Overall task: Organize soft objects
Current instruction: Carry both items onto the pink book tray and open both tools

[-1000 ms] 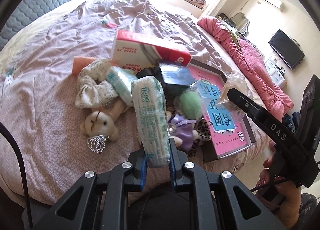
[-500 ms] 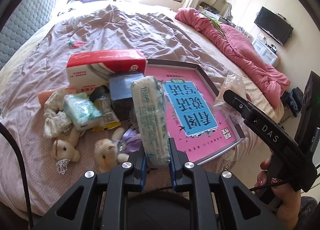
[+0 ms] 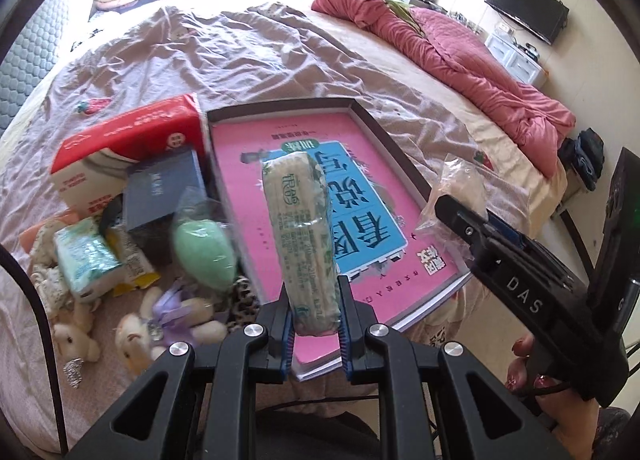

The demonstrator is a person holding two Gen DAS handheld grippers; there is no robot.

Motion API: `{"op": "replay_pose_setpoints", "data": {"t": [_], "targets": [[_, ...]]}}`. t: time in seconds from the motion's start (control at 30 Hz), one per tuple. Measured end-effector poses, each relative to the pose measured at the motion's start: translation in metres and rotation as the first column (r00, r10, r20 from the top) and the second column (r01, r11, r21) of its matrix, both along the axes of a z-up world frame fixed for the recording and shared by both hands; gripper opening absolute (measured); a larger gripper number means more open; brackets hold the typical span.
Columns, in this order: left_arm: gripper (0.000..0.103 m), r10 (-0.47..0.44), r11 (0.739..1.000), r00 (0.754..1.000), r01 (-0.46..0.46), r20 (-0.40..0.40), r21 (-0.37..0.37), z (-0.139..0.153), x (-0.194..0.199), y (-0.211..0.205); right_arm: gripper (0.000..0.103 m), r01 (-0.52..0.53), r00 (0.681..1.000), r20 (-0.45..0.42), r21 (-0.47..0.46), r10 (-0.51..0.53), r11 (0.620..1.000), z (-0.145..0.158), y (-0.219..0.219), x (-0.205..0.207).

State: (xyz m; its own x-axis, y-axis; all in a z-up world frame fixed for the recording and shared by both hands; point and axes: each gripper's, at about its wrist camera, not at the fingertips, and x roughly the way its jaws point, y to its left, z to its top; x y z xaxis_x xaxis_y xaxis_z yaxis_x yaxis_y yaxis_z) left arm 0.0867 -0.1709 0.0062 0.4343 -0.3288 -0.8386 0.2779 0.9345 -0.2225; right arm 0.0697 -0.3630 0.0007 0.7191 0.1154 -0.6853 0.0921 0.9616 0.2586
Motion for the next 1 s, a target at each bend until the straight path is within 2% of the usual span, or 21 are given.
{"op": "replay_pose_setpoints", "data": {"t": [0.3,0.5,1.0], "targets": [[0.018,-0.071,0.997,0.992,0.068,-0.102,-0.034,-0.031,0.013,-0.029,0.050,-0.023,0.994,-0.107,-0.037,0.019,0.999,-0.031,-0.005,0.008],[0.018,-0.080,0.997,0.985,0.077,-0.153,-0.024,-0.048,0.018,-0.036,0.050,-0.036,0.987,-0.159,-0.077,0.023,0.996,-0.044,-0.004,0.013],[0.020,-0.054,0.998,0.979,0.047,-0.199,-0.039,-0.057,0.023,-0.034,0.052,-0.021,0.981,-0.196,-0.088,0.003,0.996,-0.055,-0.006,0.015]]}}
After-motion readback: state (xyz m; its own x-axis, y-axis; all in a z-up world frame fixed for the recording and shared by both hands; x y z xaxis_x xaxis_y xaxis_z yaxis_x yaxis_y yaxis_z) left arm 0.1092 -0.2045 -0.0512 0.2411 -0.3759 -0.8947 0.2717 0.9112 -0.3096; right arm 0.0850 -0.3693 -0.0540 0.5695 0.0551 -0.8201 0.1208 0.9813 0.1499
